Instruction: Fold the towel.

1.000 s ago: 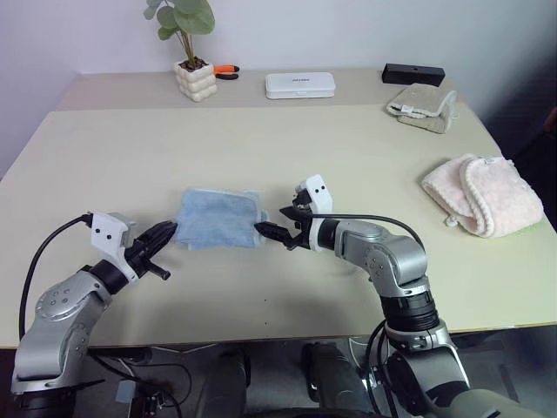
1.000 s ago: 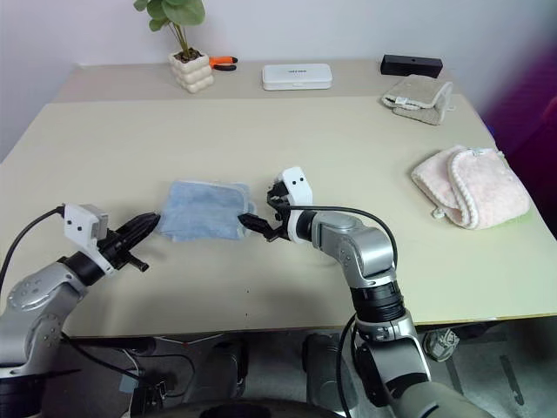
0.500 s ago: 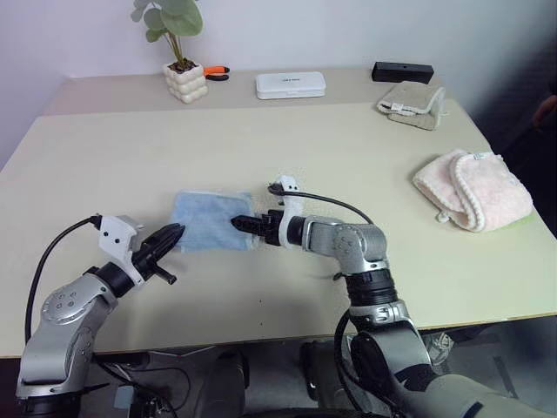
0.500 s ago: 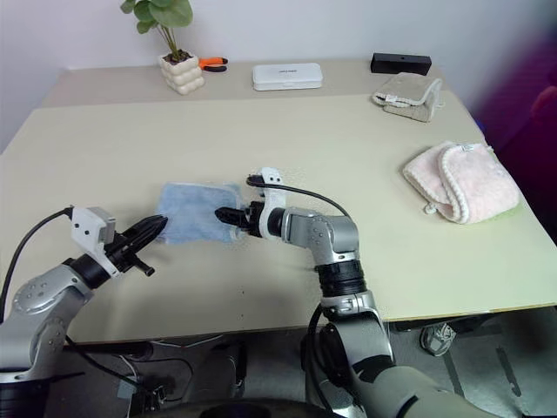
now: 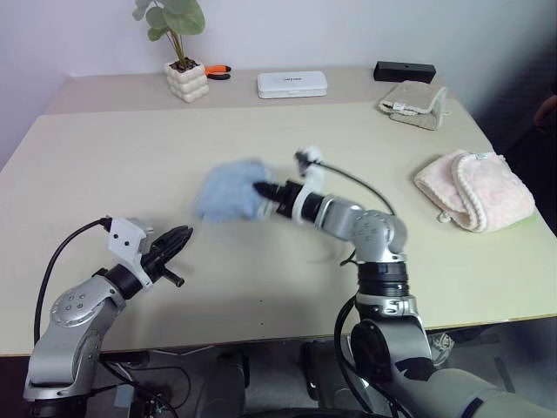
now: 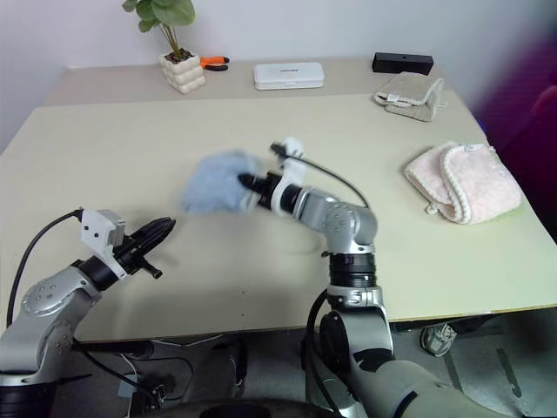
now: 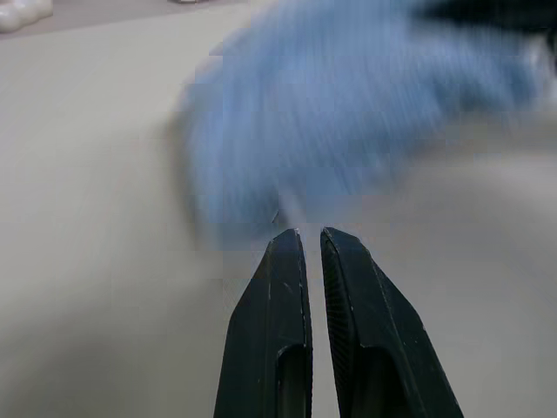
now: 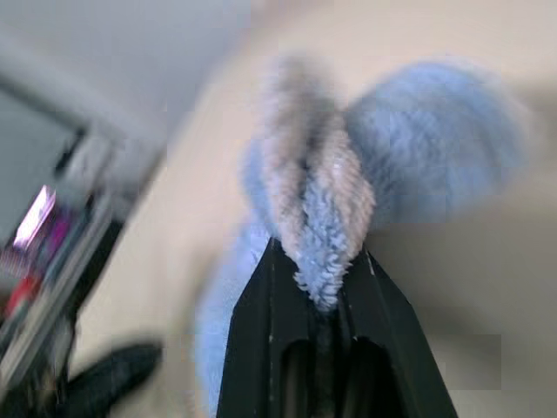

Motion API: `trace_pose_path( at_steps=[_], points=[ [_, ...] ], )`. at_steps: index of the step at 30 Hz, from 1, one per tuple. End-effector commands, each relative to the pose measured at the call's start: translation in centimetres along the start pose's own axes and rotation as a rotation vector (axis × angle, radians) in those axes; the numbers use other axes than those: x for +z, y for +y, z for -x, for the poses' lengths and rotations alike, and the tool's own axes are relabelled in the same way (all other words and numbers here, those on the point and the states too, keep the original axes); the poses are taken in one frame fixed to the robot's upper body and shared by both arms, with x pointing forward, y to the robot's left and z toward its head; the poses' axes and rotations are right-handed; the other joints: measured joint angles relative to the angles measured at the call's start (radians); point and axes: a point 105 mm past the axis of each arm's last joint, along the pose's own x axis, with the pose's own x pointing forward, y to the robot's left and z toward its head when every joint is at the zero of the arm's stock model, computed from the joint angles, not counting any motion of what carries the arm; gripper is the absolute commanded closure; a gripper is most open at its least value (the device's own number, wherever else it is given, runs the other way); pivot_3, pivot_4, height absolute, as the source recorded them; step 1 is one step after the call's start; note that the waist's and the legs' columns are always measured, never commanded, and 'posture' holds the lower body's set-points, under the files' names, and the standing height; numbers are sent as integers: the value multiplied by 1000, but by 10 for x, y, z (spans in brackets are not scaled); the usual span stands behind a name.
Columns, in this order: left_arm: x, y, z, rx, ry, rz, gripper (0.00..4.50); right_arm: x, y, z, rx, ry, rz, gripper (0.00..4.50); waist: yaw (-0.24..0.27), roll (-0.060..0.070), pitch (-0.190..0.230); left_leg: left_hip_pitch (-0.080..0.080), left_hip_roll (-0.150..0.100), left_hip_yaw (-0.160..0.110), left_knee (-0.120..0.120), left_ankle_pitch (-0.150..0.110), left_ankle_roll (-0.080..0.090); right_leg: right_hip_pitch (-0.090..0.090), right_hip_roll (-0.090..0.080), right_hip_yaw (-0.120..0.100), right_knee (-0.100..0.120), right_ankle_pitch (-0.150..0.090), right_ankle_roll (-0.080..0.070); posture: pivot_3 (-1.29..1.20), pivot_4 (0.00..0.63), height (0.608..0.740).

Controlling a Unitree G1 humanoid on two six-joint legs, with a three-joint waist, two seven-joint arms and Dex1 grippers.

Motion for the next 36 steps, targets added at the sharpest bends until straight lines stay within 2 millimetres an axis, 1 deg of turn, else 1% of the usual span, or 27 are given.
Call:
trace_pose_path(
  at_steps=[1, 2, 3, 4, 5, 6, 7, 9, 11, 16, 18, 20, 23, 26, 28, 29, 30, 32, 35, 36],
  points=[
    [7, -15, -15, -73, -34, -16, 4166, 82, -41, 55, -187, -324, -17, 4440, 22, 1, 0, 0, 0, 0, 1, 0, 0, 0, 0, 0, 0, 0, 0, 0, 150, 737],
    [7, -17, -17, -80, -34, -16, 4166, 86, -45, 60, -206, -340, -21, 4440, 25, 1, 0, -2, -1, 0, 1, 0, 0, 0, -1, 0, -1, 0, 0, 0, 150, 737],
    [8, -21, -25, -108, -44, -9, 4166, 97, -65, 79, -294, -404, -63, 4440, 24, 1, 0, -2, -2, 0, 1, 0, 0, 0, -2, 0, -2, 0, 0, 0, 150, 737],
    [9, -25, -31, -129, -51, -5, 4166, 104, -79, 94, -355, -448, -97, 4440, 25, 1, 0, -2, -2, 1, 1, 0, 0, 1, -2, 0, -4, 0, 0, 0, 150, 737],
    [10, -30, -37, -155, -60, -4, 4166, 105, -96, 112, -446, -489, -122, 4440, 25, 1, 0, -2, -1, 1, 1, 0, 0, 1, -2, 0, -4, 0, 0, 0, 150, 737],
    [12, -33, -43, -175, -66, -3, 4166, 103, -109, 127, -516, -516, -147, 4440, 23, 1, 0, -2, -1, 1, 0, 0, 0, 1, -1, 0, -4, 0, 0, 0, 150, 737],
    [12, -35, -46, -188, -71, -6, 4166, 98, -118, 137, -572, -530, -181, 4440, 21, 0, 0, -2, -1, 1, 0, 0, 0, 1, -1, 0, -4, 0, 0, 0, 150, 737],
    [14, -38, -52, -208, -79, -3, 4166, 82, -129, 156, -649, -519, -231, 4440, 11, 2, 0, -1, -1, 1, -1, 0, 1, 1, -1, 1, -3, 0, 0, 0, 150, 737],
    [15, -41, -55, -225, -82, 2, 4166, 67, -133, 168, -695, -485, -239, 4440, 6, 2, 1, 0, 0, 2, -1, -1, 2, -1, 0, 2, 1, 0, 1, 0, 150, 737],
    [9, -47, -59, -262, -63, 2, 4166, 40, -131, 180, -745, -419, -281, 4440, -6, 4, 1, 0, 0, 3, -1, -1, 2, -4, 0, 4, 7, -1, 0, 0, 150, 737],
    [7, -49, -60, -272, -59, 3, 4166, 34, -130, 183, -759, -407, -288, 4440, -6, 4, 1, 0, 0, 3, 0, -1, 2, -4, 1, 4, 7, -1, 0, 0, 150, 737],
    [7, -50, -61, -275, -62, 4, 4166, 33, -128, 183, -753, -408, -291, 4440, -6, 4, 1, 0, -1, 3, 0, -1, 2, -4, 0, 4, 7, -1, 0, 0, 150, 737],
    [6, -51, -63, -277, -62, 3, 4166, 36, -121, 181, -706, -422, -303, 3487, -6, 4, 1, 0, -1, 3, 0, -1, 2, -4, 0, 4, 6, -1, 0, 0, 150, 737],
    [6, -52, -64, -279, -63, 6, 4166, 40, -119, 184, -708, -413, -272, 2010, -6, 4, 1, 0, -1, 3, 0, -1, 2, -4, 0, 4, 6, -1, 0, 0, 150, 737],
    [5, -49, -62, -268, -65, 3, 4166, 45, -116, 189, -746, -377, -159, 1085, -4, 4, 1, -1, -1, 3, 0, -1, 2, -4, 0, 4, 6, -1, 0, 0, 150, 737],
    [5, -45, -61, -252, -67, -3, 4166, 49, -114, 194, -779, -350, -62, 595, -3, 4, 1, -1, -1, 3, 0, -1, 2, -4, 0, 4, 6, -1, 0, 0, 150, 737],
    [5, -43, -61, -242, -70, -8, 4166, 52, -113, 197, -799, -330, 4, 595, -1, 4, 1, -1, -1, 3, 0, -1, 2, -4, 0, 4, 6, -2, 0, 0, 150, 737],
    [5, -30, -61, -191, -73, -22, 4166, 67, -110, 207, -834, -313, 174, 595, 1, 4, 1, -1, -1, 3, 0, -1, 2, -4, 0, 4, 5, -2, 0, 0, 150, 737],
    [5, -16, -62, -130, -76, -43, 4166, 84, -105, 213, -832, -290, 362, 595, 4, 4, 1, -1, -1, 3, 0, -1, 2, -4, 0, 4, 4, -2, 0, 0, 150, 737],
    [6, -4, -61, -86, -75, -51, 4166, 91, -100, 213, -823, -266, 469, 595, 4, 4, 1, -1, -1, 3, 0, -1, 2, -4, 1, 4, 4, -2, 0, 0, 150, 737]
  ],
)
